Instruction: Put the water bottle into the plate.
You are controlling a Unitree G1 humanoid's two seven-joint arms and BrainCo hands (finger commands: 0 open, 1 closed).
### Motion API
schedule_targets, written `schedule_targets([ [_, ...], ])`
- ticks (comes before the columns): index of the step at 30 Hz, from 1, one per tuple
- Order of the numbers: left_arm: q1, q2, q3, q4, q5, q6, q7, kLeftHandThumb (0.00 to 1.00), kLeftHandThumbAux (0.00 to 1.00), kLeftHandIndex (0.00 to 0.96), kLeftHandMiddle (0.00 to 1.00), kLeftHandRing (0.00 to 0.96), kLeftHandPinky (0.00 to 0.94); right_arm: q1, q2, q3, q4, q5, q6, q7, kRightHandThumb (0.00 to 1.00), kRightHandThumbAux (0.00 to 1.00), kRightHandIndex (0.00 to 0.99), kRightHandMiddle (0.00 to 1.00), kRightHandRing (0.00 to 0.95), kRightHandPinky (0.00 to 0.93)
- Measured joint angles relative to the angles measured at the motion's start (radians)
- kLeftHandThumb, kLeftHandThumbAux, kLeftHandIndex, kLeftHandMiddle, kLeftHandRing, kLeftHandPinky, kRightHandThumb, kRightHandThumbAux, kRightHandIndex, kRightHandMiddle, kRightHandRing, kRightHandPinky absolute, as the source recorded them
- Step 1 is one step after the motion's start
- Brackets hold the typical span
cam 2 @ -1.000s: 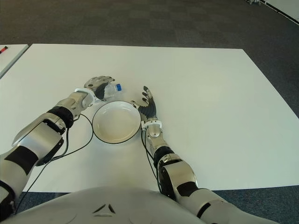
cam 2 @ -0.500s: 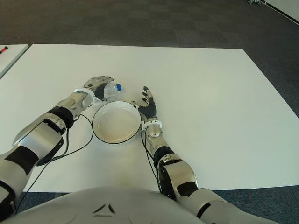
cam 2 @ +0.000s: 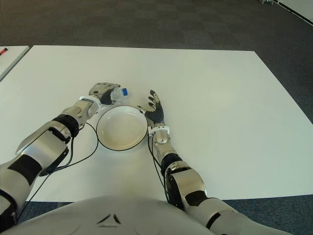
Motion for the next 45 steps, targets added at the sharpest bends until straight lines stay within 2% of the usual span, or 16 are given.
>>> schedule_targets([
  [15, -0.001, -0.003, 0.001, 0.0, -0.001, 0.014, 0.001, 0.699, 0.707, 0.41, 0.27, 0.263, 0.3, 0.002, 0.0, 0.019, -0.015, -0.018, -0.008, -0.08, 0.189, 0.891, 0.046, 0.243, 0.251, 0.287],
  [24, 0.0, -0.009, 0.009, 0.0, -0.012, 0.026, 0.0, 0.698, 0.707, 0.408, 0.287, 0.283, 0.312, 0.004, 0.0, 0.04, -0.035, -0.035, 0.013, -0.125, 0.185, 0.899, 0.022, 0.261, 0.275, 0.295],
  [25, 0.0, -0.009, 0.011, 0.0, -0.013, 0.027, 0.0, 0.65, 0.681, 0.326, 0.284, 0.278, 0.302, 0.004, 0.0, 0.042, -0.037, -0.037, 0.016, -0.127, 0.186, 0.901, 0.02, 0.26, 0.275, 0.294],
  [28, 0.003, -0.009, 0.018, 0.0, -0.02, 0.028, 0.0, 0.592, 0.65, 0.222, 0.28, 0.271, 0.287, 0.005, 0.0, 0.046, -0.041, -0.039, 0.022, -0.132, 0.189, 0.904, 0.017, 0.258, 0.275, 0.292],
  [33, 0.008, -0.01, 0.03, 0.0, -0.027, 0.028, 0.0, 0.584, 0.637, 0.174, 0.281, 0.273, 0.294, 0.005, 0.0, 0.05, -0.044, -0.039, 0.026, -0.138, 0.194, 0.906, 0.012, 0.255, 0.275, 0.293],
  [42, 0.011, -0.009, 0.038, 0.0, -0.038, 0.019, 0.0, 0.628, 0.63, 0.189, 0.346, 0.321, 0.342, 0.007, 0.0, 0.053, -0.05, -0.04, 0.029, -0.146, 0.249, 0.897, 0.011, 0.264, 0.283, 0.296],
  [44, 0.012, -0.009, 0.04, 0.0, -0.039, 0.015, 0.0, 0.653, 0.627, 0.215, 0.393, 0.355, 0.374, 0.008, 0.001, 0.053, -0.052, -0.039, 0.029, -0.147, 0.276, 0.895, 0.013, 0.269, 0.284, 0.294],
  [45, 0.013, -0.008, 0.041, 0.0, -0.04, 0.011, 0.0, 0.758, 0.625, 0.236, 0.426, 0.382, 0.395, 0.009, 0.001, 0.053, -0.053, -0.039, 0.029, -0.147, 0.292, 0.898, 0.015, 0.272, 0.285, 0.295],
])
